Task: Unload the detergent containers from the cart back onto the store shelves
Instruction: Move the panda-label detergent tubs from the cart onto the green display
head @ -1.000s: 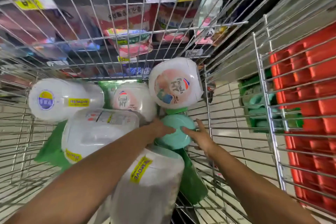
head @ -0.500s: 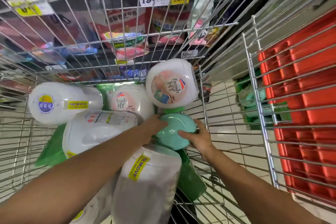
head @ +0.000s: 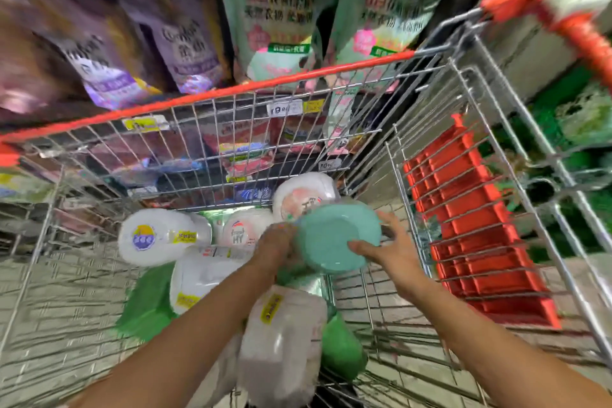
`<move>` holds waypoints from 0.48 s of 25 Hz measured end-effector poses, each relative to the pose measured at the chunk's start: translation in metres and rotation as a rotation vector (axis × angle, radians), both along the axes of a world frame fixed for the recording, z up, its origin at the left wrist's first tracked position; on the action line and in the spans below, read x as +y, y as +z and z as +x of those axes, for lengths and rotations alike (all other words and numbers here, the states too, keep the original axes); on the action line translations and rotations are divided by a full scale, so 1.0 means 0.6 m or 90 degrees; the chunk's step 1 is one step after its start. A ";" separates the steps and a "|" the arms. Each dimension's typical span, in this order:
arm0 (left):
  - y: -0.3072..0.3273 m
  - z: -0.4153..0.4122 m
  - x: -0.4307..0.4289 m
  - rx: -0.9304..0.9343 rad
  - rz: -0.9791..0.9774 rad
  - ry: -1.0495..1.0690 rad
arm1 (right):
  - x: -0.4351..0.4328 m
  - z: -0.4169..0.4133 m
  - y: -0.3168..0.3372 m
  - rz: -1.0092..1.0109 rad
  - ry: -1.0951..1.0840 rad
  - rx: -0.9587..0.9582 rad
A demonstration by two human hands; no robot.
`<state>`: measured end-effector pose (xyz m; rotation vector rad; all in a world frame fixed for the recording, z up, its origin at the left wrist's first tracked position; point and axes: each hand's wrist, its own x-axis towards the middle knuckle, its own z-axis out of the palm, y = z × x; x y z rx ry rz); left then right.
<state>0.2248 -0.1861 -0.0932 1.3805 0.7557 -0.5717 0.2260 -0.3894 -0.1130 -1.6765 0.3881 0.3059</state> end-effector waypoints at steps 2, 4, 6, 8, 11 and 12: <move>0.042 -0.009 0.006 -0.010 -0.138 0.059 | 0.001 0.006 0.045 0.035 0.038 -0.054; 0.074 -0.018 0.014 -0.029 -0.245 0.094 | 0.008 0.005 0.087 0.062 0.079 -0.108; 0.106 -0.027 0.020 -0.094 -0.263 0.134 | 0.012 0.000 0.123 0.103 0.100 -0.151; 0.135 -0.040 0.030 -0.178 -0.297 0.181 | 0.014 -0.007 0.157 0.198 0.100 -0.152; 0.160 -0.061 0.040 -0.322 -0.285 0.140 | 0.021 -0.017 0.199 0.312 0.095 -0.099; 0.167 -0.069 0.042 -0.354 -0.262 0.122 | 0.025 -0.020 0.208 0.324 0.098 -0.094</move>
